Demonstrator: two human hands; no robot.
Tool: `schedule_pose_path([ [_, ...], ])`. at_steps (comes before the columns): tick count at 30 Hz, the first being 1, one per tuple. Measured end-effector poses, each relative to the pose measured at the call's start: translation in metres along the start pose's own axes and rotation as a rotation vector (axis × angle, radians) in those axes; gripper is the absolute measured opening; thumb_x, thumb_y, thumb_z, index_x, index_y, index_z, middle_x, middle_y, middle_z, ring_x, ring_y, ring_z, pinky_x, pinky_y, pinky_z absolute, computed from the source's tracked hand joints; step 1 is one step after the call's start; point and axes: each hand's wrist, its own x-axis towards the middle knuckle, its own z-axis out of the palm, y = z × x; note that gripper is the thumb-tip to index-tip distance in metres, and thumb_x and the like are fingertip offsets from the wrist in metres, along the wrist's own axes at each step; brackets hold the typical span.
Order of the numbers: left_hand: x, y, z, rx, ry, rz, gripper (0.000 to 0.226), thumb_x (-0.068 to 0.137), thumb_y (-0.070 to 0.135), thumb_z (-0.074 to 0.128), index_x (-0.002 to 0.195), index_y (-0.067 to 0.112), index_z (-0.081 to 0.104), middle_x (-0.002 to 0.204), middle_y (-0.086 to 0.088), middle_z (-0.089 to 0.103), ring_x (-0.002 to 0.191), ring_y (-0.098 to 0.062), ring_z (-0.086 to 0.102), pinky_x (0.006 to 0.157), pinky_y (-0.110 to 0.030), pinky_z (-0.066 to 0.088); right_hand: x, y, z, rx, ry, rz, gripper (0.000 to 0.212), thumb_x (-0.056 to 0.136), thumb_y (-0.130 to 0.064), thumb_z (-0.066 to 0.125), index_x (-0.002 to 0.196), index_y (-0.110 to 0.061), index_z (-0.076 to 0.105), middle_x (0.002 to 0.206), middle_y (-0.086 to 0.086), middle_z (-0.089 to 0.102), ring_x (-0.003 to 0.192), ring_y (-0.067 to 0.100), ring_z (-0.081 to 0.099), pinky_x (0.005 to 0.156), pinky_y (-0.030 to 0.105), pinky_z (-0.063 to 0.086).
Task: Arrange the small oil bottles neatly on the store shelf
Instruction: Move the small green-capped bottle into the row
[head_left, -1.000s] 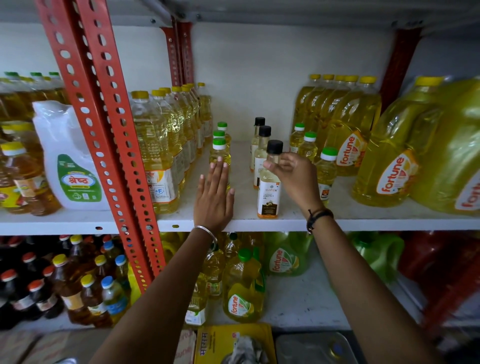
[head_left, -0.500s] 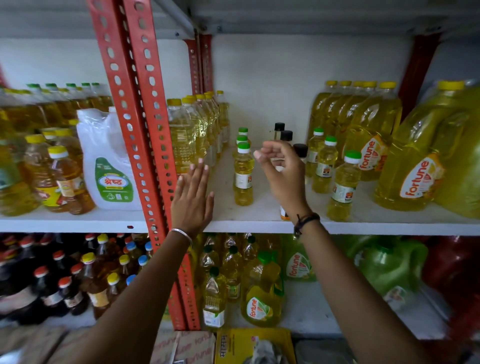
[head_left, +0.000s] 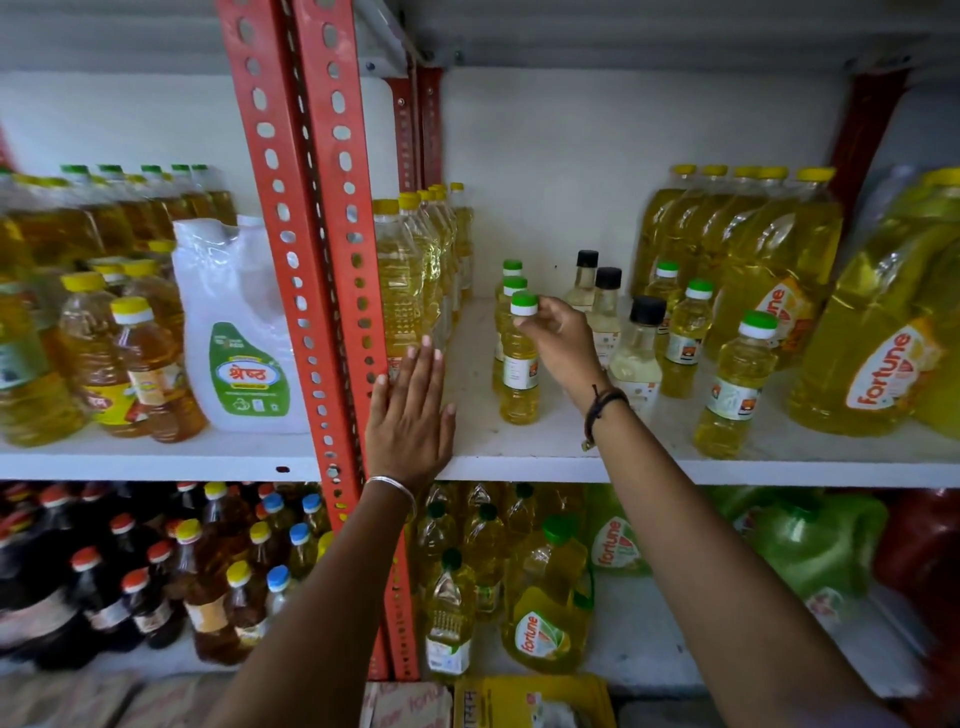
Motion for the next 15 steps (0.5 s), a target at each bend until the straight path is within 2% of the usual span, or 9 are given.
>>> schedule_pose_path([
  [3,0.000,0.000,0.001,0.014,0.005,0.006,0.060,0.097,0.033,0.029,0.151,0.007,0.024,0.158,-0.009,0.019,0.148,-0.019,0.009,0.119,-0.039,-0.001,0.001,0.001,0.002,0.029,0.041,0.007,0.021,0.078,-0.018,0.071,0.098,-0.016,0.067,0.103,0.010,0.071,0.097,0.024,0.065,0.093,0.043,0.052],
  [5,-0.001,0.000,0.001,0.021,-0.002,0.007,0.060,0.097,0.033,0.029,0.151,0.007,0.024,0.158,-0.009,0.018,0.148,-0.019,0.009,0.119,-0.040,-0.001,0.001,0.000,0.006,0.010,0.072,-0.005,0.017,0.074,-0.024,0.075,0.089,-0.021,0.066,0.099,0.008,0.070,0.092,0.022,0.065,0.086,0.039,0.053],
  [8,0.000,0.000,0.001,0.023,-0.008,0.003,0.060,0.098,0.034,0.028,0.151,0.006,0.023,0.158,-0.008,0.016,0.148,-0.019,0.009,0.119,-0.040,-0.001,0.000,0.001,0.014,-0.028,0.131,0.002,0.024,0.068,-0.036,0.078,0.081,-0.026,0.060,0.095,0.004,0.066,0.088,0.019,0.062,0.080,0.037,0.051],
  [13,0.000,0.000,0.000,0.023,-0.016,0.004,0.060,0.097,0.034,0.029,0.151,0.007,0.023,0.159,-0.009,0.016,0.148,-0.019,0.008,0.118,-0.039,-0.002,-0.001,0.001,0.013,-0.067,0.112,0.015,0.044,0.068,-0.049,0.075,0.095,-0.018,0.061,0.105,0.005,0.064,0.097,0.020,0.062,0.087,0.043,0.052],
  [15,0.000,0.000,0.000,0.023,-0.017,0.001,0.060,0.097,0.034,0.028,0.151,0.007,0.023,0.159,-0.008,0.016,0.148,-0.019,0.008,0.118,-0.039,-0.003,-0.002,0.003,0.010,-0.023,0.070,0.003,0.036,0.075,-0.041,0.071,0.101,-0.017,0.062,0.108,0.005,0.067,0.099,0.018,0.063,0.090,0.044,0.052],
])
